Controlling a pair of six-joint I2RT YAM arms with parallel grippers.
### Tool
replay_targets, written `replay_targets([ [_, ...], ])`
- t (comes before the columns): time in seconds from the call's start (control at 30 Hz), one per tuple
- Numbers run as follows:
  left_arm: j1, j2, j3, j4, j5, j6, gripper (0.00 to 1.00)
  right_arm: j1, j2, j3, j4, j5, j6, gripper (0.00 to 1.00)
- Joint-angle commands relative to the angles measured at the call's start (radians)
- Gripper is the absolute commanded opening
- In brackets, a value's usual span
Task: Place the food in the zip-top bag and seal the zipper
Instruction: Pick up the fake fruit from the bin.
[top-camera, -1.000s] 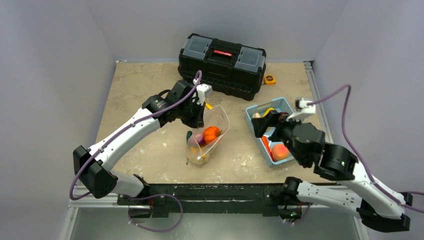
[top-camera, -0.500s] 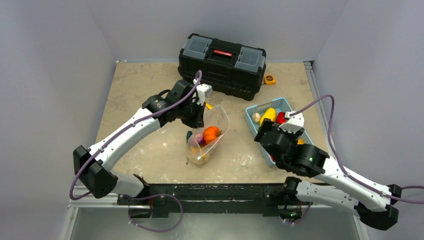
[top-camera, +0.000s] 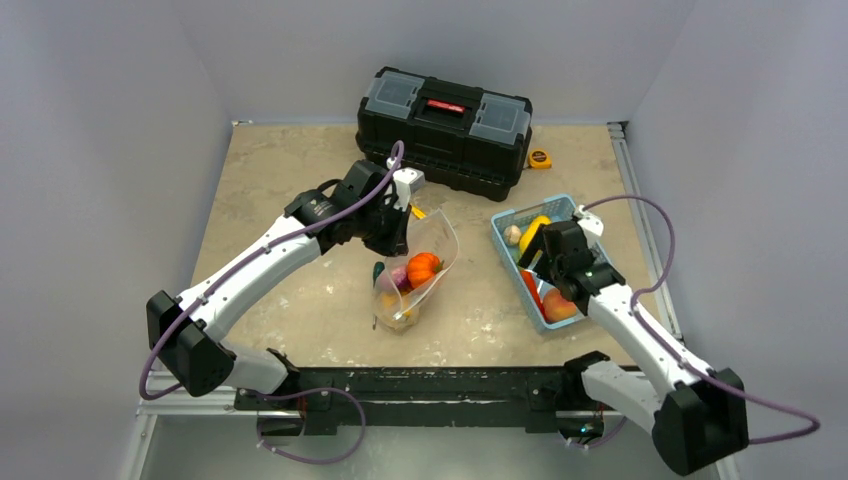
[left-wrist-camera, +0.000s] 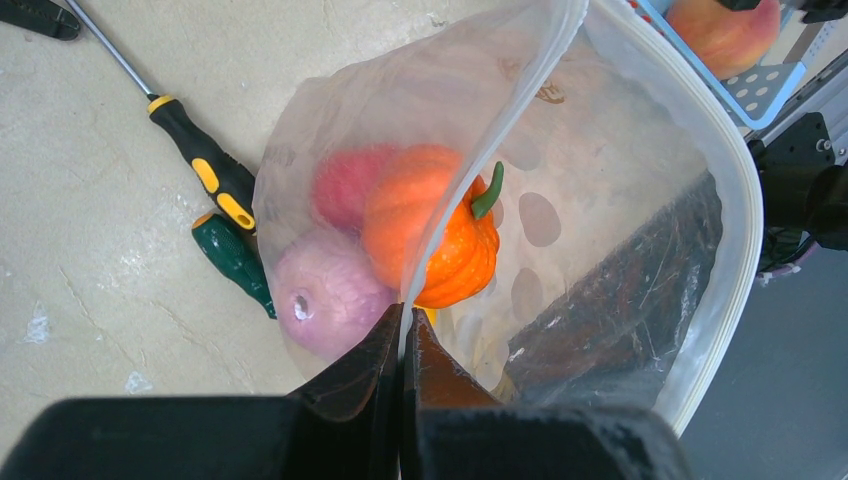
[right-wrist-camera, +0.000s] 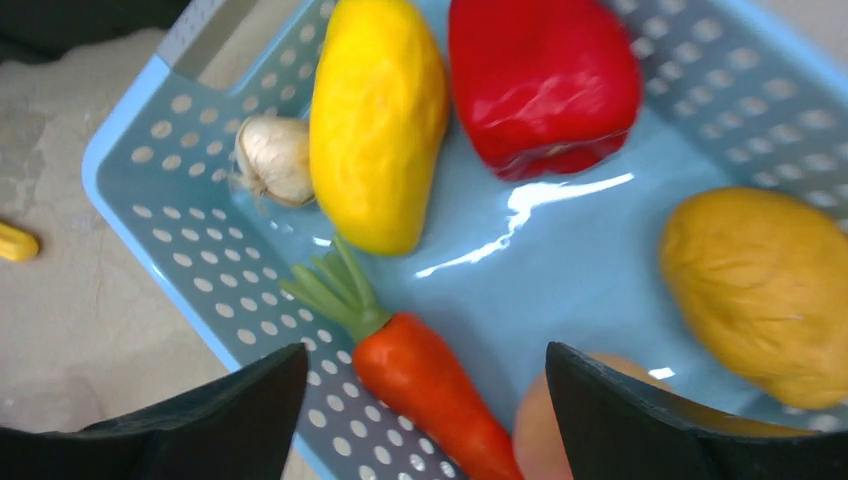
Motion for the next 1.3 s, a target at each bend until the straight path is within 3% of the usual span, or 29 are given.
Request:
replay_targets([
  [0.0,-0.001,-0.008,0.037,0.008,0.01,0.001,0.0,-0.042,0.114,0.023,0.147,-0.285,-0.035,0.66],
  [0.03,-0.001,-0.008,0.037,0.008,0.008,0.001,0.0,-0.054,0.13,0.019,0.161,-0.317,-0.039,0.51],
  [0.07,-0.001,-0.007,0.037,0.008,0.007,0.001,0.0,-0.06,0.145,0.019,0.164,-0.338,-0.035,0.46],
  [0.73,-0.001,-0.003,0.037,0.007,0.011,0.001,0.0,-0.076,0.292,0.033,0.142,-0.33,-0.088,0.57],
  [1.1,0.0,-0.001,0.038,0.002,0.0,0.004,0.0,-0.081,0.297,0.07,0.088,-0.077,-0.034,0.56],
  [1.27,-0.001,-0.014,0.038,0.0,-0.013,0.007,0.0,-0.082,0.271,0.119,0.061,-0.043,-0.056,0.56],
])
